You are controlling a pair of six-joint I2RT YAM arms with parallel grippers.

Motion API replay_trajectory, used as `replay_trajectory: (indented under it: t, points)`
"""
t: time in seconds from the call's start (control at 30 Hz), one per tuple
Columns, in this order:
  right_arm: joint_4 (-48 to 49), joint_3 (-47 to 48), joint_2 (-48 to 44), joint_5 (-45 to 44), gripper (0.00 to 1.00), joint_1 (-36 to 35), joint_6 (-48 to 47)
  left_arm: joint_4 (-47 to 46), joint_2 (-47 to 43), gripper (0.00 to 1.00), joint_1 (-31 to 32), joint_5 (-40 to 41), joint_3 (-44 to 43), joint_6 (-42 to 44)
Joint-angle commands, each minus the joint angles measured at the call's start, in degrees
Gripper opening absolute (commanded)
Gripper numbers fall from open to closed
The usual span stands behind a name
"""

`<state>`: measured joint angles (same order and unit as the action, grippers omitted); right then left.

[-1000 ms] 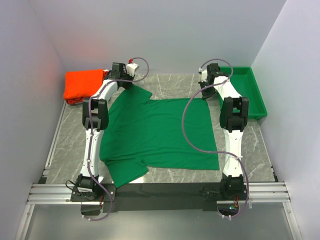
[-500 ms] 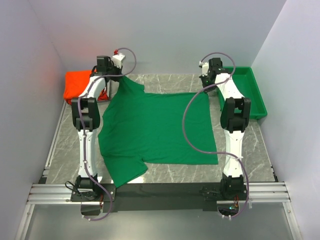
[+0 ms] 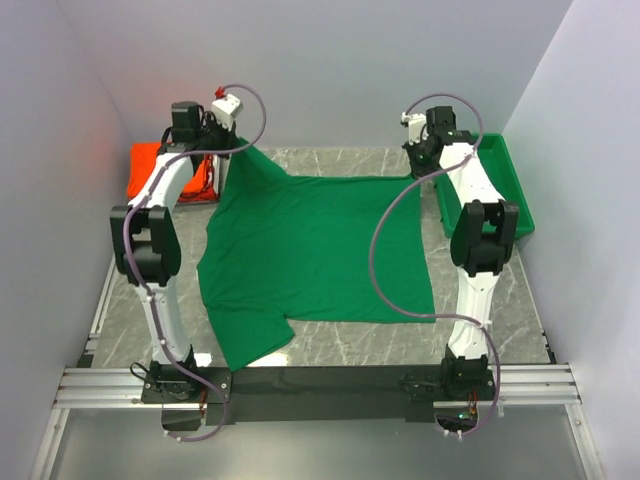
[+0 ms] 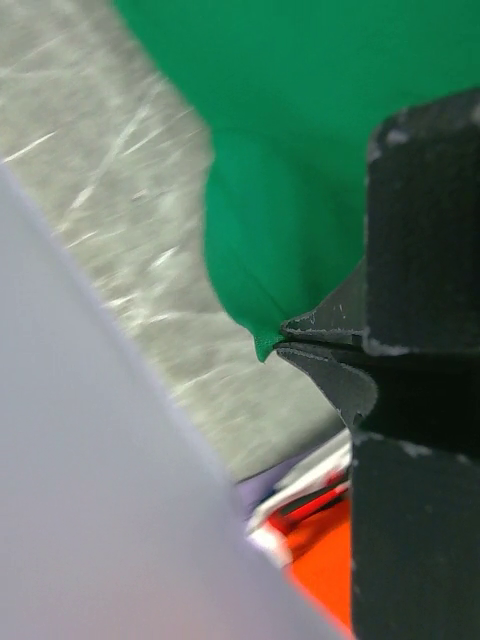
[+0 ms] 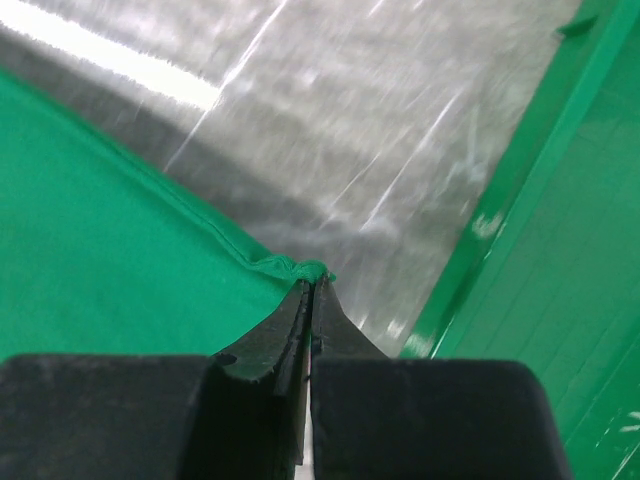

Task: Fold and stack the t-shirts
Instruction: Fold the tshirt

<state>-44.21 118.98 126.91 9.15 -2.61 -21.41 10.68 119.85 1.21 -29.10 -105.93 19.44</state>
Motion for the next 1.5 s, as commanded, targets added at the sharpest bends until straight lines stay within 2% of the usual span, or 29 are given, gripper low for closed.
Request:
replay_trajectory:
  t: [0.0, 0.3, 0.47, 0.67, 0.87, 0.97, 1.1, 1.13, 1.17, 1.2, 1.27, 1.3, 1.33, 1.37, 1.4, 1.47]
  points:
    - [-1.3, -3.7, -7.1, 2.9, 0.00, 0.4, -2.6, 0.0, -8.7, 0.00, -1.0, -2.9, 6.4, 3.4]
    - [-1.1, -19.4, -16.3, 6.5, 0.00, 0.4, -5.1, 4.7, -24.6, 0.00, -4.0, -7.5, 25.4, 11.0]
    - [-0.9, -26.4, -20.1, 7.5, 0.00, 0.4, -7.5, 9.9, -34.9, 0.00, -3.9, -9.3, 38.3, 20.5]
    - [1.4, -38.2, -21.9, 5.1, 0.00, 0.3, -10.8, 18.0, -42.1, 0.01, -3.8, -8.1, 52.2, 28.5]
    - [3.4, -42.3, -18.5, 3.5, 0.00, -0.3, -10.4, 16.8, -41.3, 0.01, 1.9, 0.4, 61.4, 24.3]
    - [3.1, -41.7, -17.2, 3.5, 0.00, -0.6, -10.0, 15.7, -38.4, 0.01, 2.5, 3.8, 61.8, 20.6]
    - [1.0, -39.4, -15.8, 3.9, 0.00, -0.6, -10.8, 18.8, -35.5, 0.01, 2.4, 4.3, 59.5, 19.9]
    - [0.3, -38.8, -15.7, 4.2, 0.00, -0.6, -11.5, 20.3, -35.6, 0.02, 2.2, 3.6, 58.6, 20.7]
    - [-1.7, -38.4, -15.8, 4.3, 0.00, -0.6, -12.2, 21.7, -36.3, 0.09, 1.4, 2.6, 58.0, 21.8]
    - [-3.0, -37.7, -16.1, 4.6, 0.10, -0.6, -12.9, 23.6, -36.8, 0.14, 0.9, 1.2, 57.2, 23.0]
    - [-5.6, -37.3, -17.9, 4.7, 0.22, -0.5, -15.0, 30.1, -38.5, 0.25, -0.9, -2.4, 54.3, 27.1]
    - [-6.3, -36.8, -18.8, 4.7, 0.36, -0.6, -15.6, 32.2, -38.9, 0.29, -1.1, -3.4, 52.9, 28.6]
    - [-7.1, -36.3, -20.2, 5.0, 0.41, -0.5, -16.6, 33.7, -39.3, 0.35, -1.1, -4.2, 50.3, 29.9]
    - [-9.5, -35.4, -20.6, 6.1, 0.42, -0.5, -16.9, 36.1, -39.5, 0.46, -1.1, -6.0, 49.2, 30.4]
    - [-10.9, -32.7, -20.7, 6.9, 0.46, -0.5, -17.0, 36.6, -39.3, 0.52, -1.1, -6.9, 47.9, 30.4]
    - [-14.5, -29.4, -19.8, 9.4, 0.47, -0.5, -16.3, 35.4, -37.5, 0.59, -1.1, -9.8, 44.5, 28.0]
